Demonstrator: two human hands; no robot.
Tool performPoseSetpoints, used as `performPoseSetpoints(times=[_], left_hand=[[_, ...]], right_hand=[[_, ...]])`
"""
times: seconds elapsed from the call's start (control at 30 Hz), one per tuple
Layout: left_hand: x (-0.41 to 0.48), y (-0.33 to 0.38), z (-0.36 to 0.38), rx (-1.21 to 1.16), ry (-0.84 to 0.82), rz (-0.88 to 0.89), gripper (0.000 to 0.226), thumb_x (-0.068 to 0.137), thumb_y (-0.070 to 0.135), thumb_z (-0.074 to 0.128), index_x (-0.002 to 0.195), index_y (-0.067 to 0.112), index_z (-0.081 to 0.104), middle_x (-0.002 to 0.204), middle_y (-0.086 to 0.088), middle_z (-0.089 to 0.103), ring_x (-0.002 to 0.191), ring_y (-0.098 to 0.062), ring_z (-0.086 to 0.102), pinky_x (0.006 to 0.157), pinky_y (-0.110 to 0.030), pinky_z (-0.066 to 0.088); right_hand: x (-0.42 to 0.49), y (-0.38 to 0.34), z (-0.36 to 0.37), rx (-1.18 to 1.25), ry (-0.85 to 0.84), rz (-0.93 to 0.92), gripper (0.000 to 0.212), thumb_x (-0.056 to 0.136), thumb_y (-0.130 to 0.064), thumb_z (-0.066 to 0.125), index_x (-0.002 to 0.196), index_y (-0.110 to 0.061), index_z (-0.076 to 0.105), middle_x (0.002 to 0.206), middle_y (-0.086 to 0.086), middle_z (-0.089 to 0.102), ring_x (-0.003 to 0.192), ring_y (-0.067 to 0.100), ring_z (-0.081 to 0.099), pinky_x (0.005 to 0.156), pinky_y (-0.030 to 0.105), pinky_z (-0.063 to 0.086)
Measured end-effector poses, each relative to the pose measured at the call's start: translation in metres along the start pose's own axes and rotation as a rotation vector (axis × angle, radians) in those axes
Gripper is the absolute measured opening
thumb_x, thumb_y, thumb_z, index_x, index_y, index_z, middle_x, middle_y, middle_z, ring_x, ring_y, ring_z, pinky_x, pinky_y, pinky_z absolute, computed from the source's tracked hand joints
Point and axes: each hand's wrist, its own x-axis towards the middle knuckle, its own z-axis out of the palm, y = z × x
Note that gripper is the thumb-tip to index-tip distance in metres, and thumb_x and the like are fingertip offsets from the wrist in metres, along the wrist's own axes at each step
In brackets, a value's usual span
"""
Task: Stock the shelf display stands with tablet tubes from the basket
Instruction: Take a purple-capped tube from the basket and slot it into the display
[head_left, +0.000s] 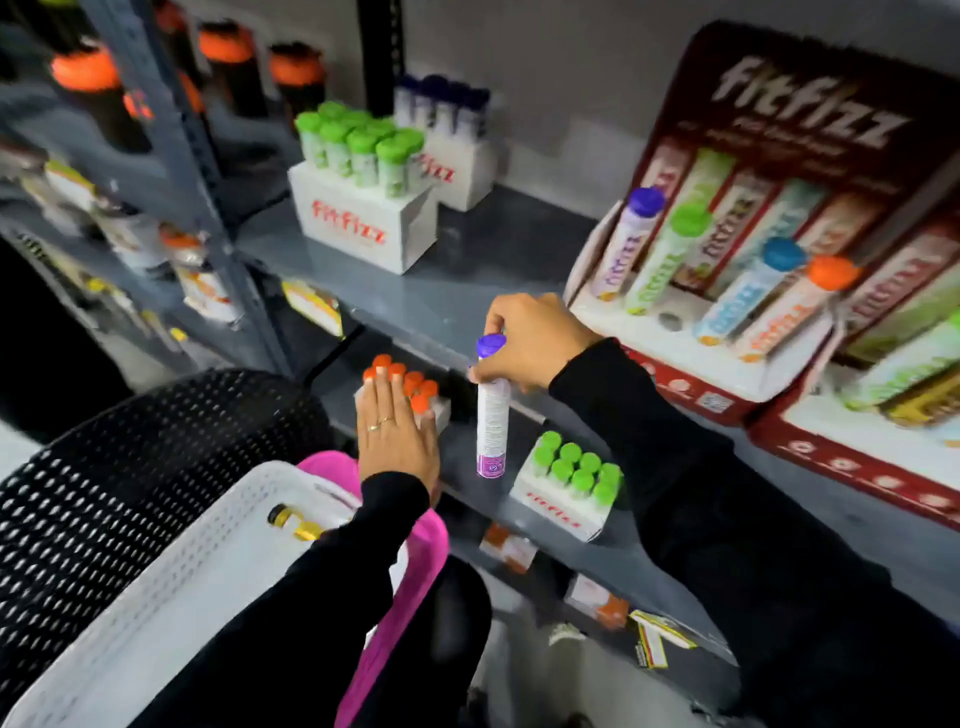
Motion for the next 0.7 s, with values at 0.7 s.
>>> performPoseSetpoints(times=[0.7], left_hand=[[0.032,0.108,0.013,0.240,-0.228,0.309,0.059,0.098,0.038,0.022,0.145,0.003,0.012,0.156,-0.013,0.009,0.144,-0.026,0.005,0.118,-0.039,0.002]], right_hand=[[-0.067,0.063,-0.099,-0.072,0.191,0.156,0.026,0.084,-0.021,0.062,0.102,-0.004,0.069,0.104,0.013,0.070,0.089,0.025,0.061,0.079,0.037,0.055]])
